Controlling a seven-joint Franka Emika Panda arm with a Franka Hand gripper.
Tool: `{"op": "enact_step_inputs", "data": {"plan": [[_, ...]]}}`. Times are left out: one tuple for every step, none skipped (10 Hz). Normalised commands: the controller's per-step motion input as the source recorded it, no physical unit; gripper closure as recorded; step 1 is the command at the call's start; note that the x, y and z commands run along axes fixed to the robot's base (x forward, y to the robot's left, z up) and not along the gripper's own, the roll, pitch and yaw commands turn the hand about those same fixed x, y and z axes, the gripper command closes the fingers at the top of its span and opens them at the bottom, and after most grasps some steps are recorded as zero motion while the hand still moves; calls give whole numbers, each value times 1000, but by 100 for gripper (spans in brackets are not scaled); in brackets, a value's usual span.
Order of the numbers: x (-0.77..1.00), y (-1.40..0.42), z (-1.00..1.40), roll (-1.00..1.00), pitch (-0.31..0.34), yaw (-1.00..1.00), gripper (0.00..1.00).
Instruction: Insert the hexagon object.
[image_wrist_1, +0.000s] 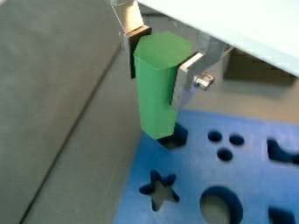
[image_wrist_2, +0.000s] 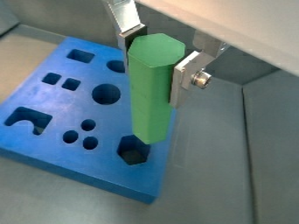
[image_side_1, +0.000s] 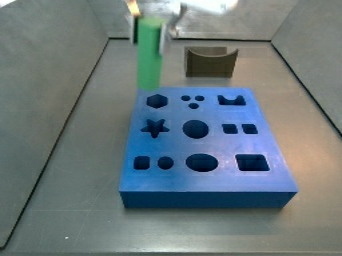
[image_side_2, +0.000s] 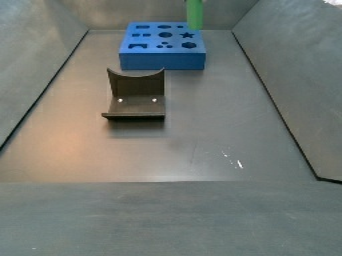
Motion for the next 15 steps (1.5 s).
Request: {"op": "enact_step_inputs", "data": {"plan": [[214, 0, -214, -167, 59, -209, 100], [0, 0, -43, 0, -4, 0, 100], [0, 6, -331, -30, -263, -69, 100], [0, 46, -297, 0, -427, -9, 100], [0, 0, -209, 81, -461, -54, 100], [3, -74, -17, 370, -277, -43, 100], [0, -126, 11, 500, -74, -54, 100], [-74, 0, -100, 256, -16, -63, 100], [-209, 14, -240, 64, -21, -63, 100], [-177, 151, -223, -113, -103, -66, 100], [-74, 160, -20, -126, -70, -51, 100], [0, 189, -54, -109, -50, -6, 100], [94, 143, -111, 0, -17, 0, 100], [180, 63, -183, 0, -27, 0, 100], [237, 0, -269, 0, -39, -60, 100]]}}
